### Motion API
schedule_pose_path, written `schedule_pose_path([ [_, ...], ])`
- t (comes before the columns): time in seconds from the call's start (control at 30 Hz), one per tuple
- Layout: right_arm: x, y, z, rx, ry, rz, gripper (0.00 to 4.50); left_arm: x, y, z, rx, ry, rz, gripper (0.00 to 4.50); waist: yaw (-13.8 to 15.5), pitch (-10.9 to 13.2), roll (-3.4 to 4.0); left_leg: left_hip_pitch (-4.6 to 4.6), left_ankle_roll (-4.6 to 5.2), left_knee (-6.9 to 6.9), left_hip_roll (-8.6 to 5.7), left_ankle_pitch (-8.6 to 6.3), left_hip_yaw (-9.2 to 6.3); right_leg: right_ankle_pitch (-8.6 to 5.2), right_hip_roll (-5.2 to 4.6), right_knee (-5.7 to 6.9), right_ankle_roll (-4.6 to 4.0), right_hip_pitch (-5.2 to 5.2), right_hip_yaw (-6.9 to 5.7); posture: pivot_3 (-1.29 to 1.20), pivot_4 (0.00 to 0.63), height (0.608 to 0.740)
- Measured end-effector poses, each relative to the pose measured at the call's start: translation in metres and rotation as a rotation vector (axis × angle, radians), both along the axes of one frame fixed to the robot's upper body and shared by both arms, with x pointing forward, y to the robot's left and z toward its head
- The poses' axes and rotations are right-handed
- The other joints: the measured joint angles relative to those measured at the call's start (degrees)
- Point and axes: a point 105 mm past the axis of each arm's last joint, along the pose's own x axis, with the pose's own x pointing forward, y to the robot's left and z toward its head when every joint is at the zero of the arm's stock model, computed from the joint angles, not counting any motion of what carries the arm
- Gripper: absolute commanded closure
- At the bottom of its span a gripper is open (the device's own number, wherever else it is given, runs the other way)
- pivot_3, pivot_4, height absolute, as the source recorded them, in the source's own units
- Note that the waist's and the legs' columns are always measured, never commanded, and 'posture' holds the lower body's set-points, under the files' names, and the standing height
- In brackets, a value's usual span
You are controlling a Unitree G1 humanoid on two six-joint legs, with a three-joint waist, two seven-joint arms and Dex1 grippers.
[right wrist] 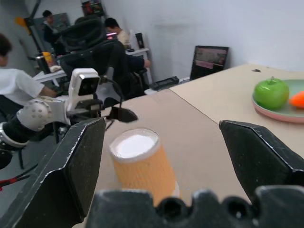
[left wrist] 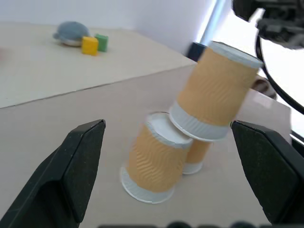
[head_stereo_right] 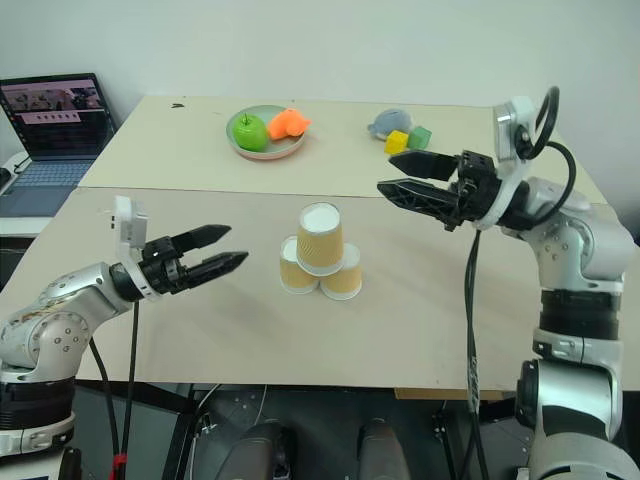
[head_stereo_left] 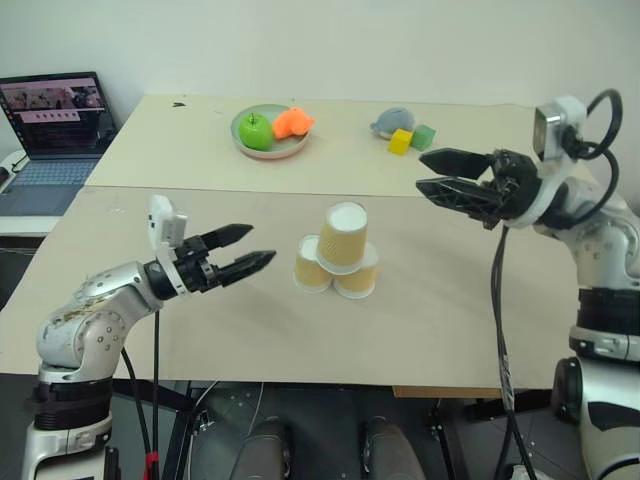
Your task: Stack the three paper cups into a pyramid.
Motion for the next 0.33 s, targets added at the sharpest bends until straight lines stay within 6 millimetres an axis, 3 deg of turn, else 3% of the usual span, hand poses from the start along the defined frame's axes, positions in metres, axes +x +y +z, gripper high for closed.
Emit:
schedule_pose_path([
  [0.2,0.018,-0.031,-0.036,-0.019,0.024,-0.345,0.07,0.013,0.034,-0.006,-0.042,-0.009,0.232,0.0,0.01,0.0,-0.01,0.01,-0.01,0.02,0.0,0.0,0.02,0.0,-0.01,0.05,0.01,0.0,0.02,0.0,0.15,0.678],
  [0.33,0.024,-0.054,-0.048,0.017,0.015,-0.571,0.07,0.016,0.045,-0.013,-0.064,-0.013,0.324,0.0,0.01,0.0,-0.01,0.0,-0.03,0.01,0.0,0.02,0.05,0.0,-0.01,0.07,0.01,-0.04,0.06,0.0,0.15,0.678],
])
